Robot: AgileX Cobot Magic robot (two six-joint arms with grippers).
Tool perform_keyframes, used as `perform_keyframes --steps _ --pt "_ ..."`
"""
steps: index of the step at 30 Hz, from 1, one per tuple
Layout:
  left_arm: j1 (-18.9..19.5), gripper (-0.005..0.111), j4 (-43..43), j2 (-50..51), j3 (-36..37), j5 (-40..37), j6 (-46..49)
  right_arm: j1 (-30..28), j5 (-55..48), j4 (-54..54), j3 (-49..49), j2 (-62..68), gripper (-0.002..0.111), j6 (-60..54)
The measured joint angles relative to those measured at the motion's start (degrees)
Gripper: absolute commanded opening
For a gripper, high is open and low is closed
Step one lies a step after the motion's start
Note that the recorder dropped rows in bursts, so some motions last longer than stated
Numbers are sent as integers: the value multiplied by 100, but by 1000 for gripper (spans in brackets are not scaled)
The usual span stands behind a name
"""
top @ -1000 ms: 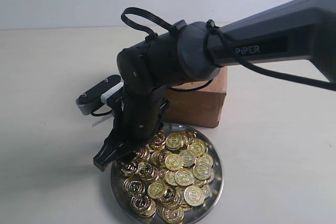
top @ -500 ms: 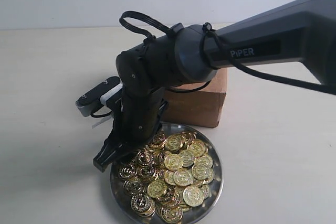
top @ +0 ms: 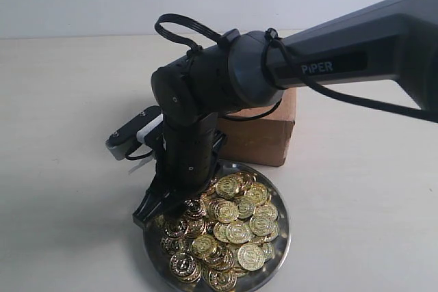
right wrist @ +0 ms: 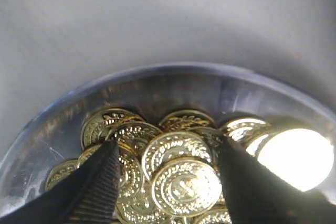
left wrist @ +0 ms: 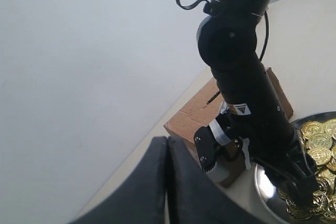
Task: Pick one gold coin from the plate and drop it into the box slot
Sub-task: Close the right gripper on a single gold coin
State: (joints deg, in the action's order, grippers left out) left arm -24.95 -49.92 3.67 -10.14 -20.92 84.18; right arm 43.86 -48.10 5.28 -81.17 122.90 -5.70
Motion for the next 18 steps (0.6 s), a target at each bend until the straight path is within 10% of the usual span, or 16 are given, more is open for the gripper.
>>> perform_keyframes --steps 18 --pt "0 0 0 0 0 0 0 0 -406 -70 0 -10 54 -134"
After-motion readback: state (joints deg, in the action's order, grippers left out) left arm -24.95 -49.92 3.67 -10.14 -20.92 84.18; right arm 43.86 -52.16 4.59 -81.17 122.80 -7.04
